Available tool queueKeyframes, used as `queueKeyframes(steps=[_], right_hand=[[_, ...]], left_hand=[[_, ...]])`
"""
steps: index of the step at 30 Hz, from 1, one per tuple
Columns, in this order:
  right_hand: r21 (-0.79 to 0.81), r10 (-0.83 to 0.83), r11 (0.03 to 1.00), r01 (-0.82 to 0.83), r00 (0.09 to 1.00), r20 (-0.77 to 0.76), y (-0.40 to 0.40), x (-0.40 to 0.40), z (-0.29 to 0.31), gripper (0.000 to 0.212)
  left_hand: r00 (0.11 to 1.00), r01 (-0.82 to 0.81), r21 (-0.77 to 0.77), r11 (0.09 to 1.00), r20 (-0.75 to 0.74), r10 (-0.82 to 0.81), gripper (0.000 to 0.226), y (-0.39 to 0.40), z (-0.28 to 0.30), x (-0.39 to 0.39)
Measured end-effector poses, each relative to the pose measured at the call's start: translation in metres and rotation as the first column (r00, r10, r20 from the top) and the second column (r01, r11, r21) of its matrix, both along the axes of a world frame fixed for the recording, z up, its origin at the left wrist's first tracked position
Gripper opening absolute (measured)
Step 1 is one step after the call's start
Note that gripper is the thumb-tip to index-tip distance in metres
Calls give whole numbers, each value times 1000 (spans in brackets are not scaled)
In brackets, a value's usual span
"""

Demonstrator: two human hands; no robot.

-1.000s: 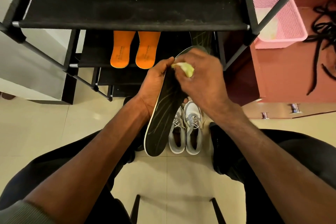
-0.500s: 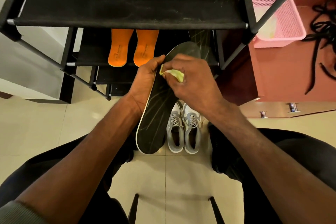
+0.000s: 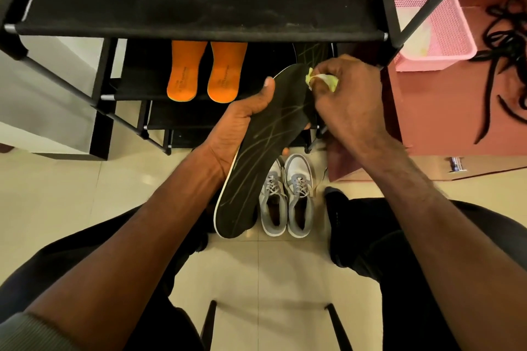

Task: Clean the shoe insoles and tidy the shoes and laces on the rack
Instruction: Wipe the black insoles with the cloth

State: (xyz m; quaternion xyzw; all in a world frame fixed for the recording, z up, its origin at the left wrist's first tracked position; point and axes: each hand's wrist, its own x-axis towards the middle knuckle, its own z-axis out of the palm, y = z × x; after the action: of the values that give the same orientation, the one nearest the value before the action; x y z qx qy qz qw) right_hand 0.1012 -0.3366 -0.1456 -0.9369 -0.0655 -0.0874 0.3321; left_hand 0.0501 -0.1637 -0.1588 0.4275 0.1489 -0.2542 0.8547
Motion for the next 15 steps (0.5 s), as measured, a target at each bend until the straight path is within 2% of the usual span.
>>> queueKeyframes(steps=[6, 9, 12, 15], right_hand=[[52, 231, 970, -237, 968, 95, 33, -31, -9, 15], [34, 115, 992, -119, 986, 119, 23, -20, -7, 17], [67, -28, 998, 20, 993, 117, 11, -10, -2, 18], [71, 125, 989, -132, 988, 95, 25, -22, -6, 18]], left_hand=[[999, -32, -99, 995, -28, 29, 57, 2, -8, 4], [1000, 10, -109, 994, 8, -9, 58, 0, -6, 4], [999, 5, -63, 998, 43, -3, 49, -2, 5, 2], [998, -35, -145, 989, 42, 42, 42, -2, 9, 1]])
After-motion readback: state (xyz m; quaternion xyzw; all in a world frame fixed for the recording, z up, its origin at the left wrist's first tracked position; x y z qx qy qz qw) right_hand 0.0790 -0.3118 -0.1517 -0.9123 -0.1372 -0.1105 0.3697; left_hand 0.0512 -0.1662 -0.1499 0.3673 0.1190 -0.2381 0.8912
